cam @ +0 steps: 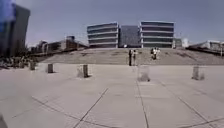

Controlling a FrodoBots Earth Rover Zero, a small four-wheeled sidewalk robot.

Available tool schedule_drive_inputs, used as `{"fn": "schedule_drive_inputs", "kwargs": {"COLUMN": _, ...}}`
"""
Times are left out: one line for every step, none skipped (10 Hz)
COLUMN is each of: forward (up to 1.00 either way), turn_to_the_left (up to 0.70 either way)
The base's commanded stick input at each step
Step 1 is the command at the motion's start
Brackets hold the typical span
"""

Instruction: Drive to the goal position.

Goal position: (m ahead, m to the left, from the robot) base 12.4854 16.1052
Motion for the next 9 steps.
{"fn": "schedule_drive_inputs", "kwargs": {"forward": 1.00, "turn_to_the_left": 0.00}}
{"fn": "schedule_drive_inputs", "kwargs": {"forward": 1.00, "turn_to_the_left": 0.00}}
{"fn": "schedule_drive_inputs", "kwargs": {"forward": 1.00, "turn_to_the_left": 0.00}}
{"fn": "schedule_drive_inputs", "kwargs": {"forward": 1.00, "turn_to_the_left": 0.00}}
{"fn": "schedule_drive_inputs", "kwargs": {"forward": 1.00, "turn_to_the_left": 0.00}}
{"fn": "schedule_drive_inputs", "kwargs": {"forward": 1.00, "turn_to_the_left": 0.00}}
{"fn": "schedule_drive_inputs", "kwargs": {"forward": 1.00, "turn_to_the_left": 0.00}}
{"fn": "schedule_drive_inputs", "kwargs": {"forward": 1.00, "turn_to_the_left": 0.00}}
{"fn": "schedule_drive_inputs", "kwargs": {"forward": 1.00, "turn_to_the_left": 0.00}}
